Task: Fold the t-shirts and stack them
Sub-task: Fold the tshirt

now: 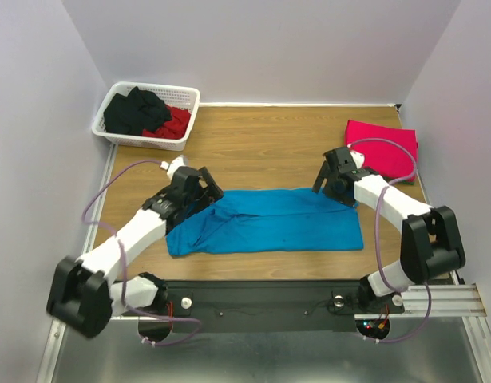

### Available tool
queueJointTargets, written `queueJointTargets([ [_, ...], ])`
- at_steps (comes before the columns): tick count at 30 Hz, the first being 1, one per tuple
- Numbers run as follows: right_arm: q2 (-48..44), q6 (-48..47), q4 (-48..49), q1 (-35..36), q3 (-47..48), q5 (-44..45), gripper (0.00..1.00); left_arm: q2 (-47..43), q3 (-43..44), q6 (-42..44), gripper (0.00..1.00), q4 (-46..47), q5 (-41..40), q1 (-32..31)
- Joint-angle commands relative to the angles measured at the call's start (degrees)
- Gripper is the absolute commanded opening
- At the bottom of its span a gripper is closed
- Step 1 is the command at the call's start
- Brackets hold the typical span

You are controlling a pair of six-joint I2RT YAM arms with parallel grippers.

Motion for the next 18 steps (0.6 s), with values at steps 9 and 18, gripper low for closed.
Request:
queueJointTargets([
  [9, 3.0, -4.3, 7.6, 0.3, 2.8, -8.6, 0.91, 19.1, 3.7, 5.0, 0.98, 10.0, 2.5, -3.0],
  [18, 0.8, -4.2, 7.5, 0.3, 1.2, -8.1, 0.91, 12.1, -1.8, 0.8, 0.98, 9.3, 4.7, -11.4],
])
